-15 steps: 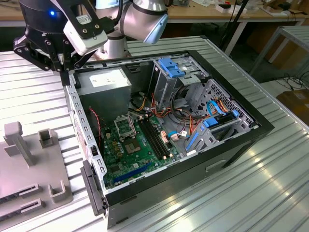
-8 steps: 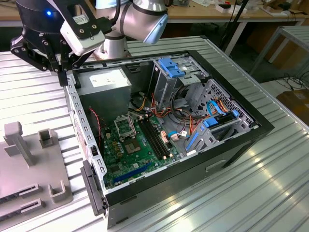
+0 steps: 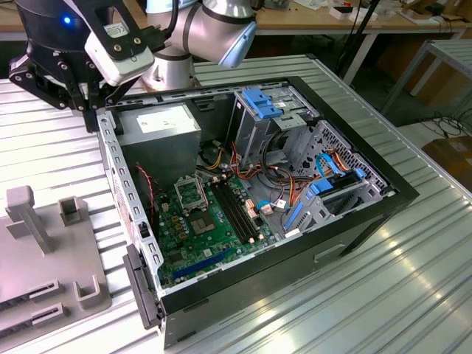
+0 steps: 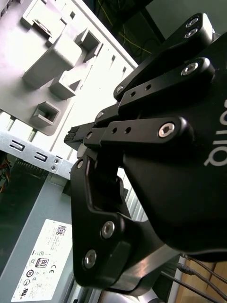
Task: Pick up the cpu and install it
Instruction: 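Reach for the cpu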
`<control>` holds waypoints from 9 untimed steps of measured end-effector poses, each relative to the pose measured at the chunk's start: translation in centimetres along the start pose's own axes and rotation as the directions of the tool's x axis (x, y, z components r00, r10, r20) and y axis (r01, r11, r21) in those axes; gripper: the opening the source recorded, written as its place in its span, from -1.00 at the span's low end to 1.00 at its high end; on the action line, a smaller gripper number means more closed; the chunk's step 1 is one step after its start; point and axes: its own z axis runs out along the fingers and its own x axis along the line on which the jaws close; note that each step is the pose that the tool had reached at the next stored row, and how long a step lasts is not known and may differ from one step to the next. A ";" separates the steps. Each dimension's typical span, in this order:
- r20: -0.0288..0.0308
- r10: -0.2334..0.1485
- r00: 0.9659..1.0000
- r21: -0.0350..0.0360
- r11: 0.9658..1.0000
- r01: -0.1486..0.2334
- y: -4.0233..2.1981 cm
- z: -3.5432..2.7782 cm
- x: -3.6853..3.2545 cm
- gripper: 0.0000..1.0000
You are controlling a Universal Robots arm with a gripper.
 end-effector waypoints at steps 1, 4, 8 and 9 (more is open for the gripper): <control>0.000 0.000 1.000 0.000 1.000 0.000 -0.01 0.00 0.06 -0.79; 0.000 0.000 1.000 0.000 1.000 0.000 -0.02 0.00 0.24 -0.79; 0.000 0.000 1.000 0.000 1.000 0.000 -0.04 0.00 0.49 -0.79; 0.000 0.000 1.000 0.000 1.000 0.000 -0.04 0.00 0.55 -0.79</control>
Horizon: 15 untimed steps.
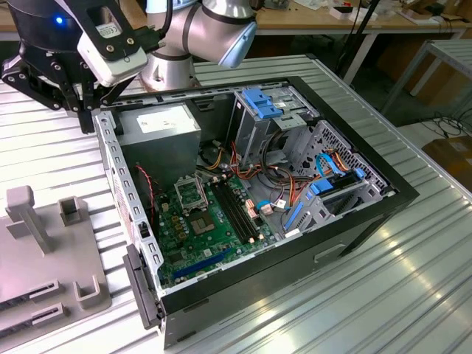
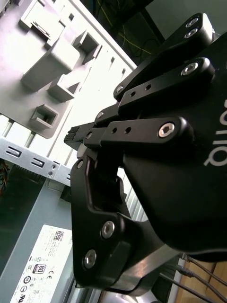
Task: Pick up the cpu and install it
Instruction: 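Reach for the cpu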
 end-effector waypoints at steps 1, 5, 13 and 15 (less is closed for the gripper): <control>0.000 0.000 1.000 0.000 1.000 0.000 0.00 0.00 0.05 -0.79; 0.000 0.000 1.000 0.000 1.000 0.000 -0.02 0.00 0.31 -0.79; 0.000 0.000 1.000 0.000 1.000 0.000 -0.06 -0.01 0.86 -0.79; 0.000 0.000 1.000 0.000 1.000 0.000 -0.16 0.00 1.90 -0.79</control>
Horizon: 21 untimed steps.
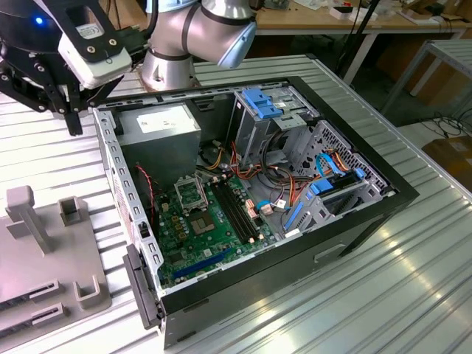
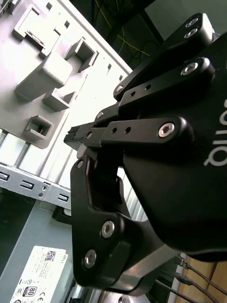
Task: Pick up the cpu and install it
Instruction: 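Reach for the cpu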
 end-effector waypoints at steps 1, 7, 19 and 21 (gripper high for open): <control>0.000 0.000 1.000 0.000 1.000 0.000 -0.14 0.01 1.03 -0.79; 0.000 0.000 1.000 0.000 1.000 0.000 -0.79 0.08 2.55 -0.79; 0.000 0.000 1.000 0.000 1.000 0.000 -1.76 0.20 3.69 -0.79; 0.000 0.000 1.000 0.000 1.000 0.000 -1.91 0.22 3.86 -0.79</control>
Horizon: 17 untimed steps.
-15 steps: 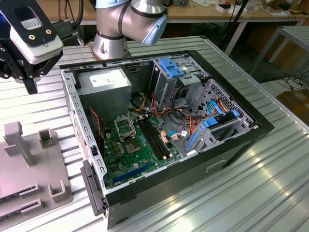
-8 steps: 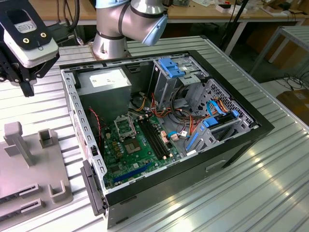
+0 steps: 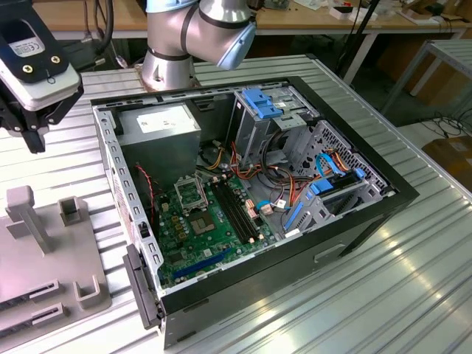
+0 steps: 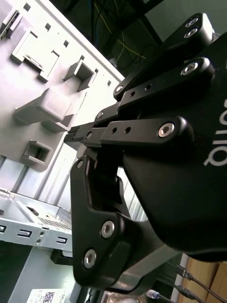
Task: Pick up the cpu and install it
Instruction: 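Reach for the cpu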
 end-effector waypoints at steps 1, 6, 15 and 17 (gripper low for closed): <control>0.000 0.000 1.000 0.000 1.000 0.000 -0.06 0.01 0.08 -0.79; 0.000 0.000 1.000 0.000 1.000 0.000 -0.38 0.05 0.47 -0.79; 0.000 0.000 1.000 0.000 1.000 0.000 -1.17 0.16 1.33 -0.79; 0.000 0.000 1.000 0.000 1.000 0.000 -1.31 0.18 1.48 -0.79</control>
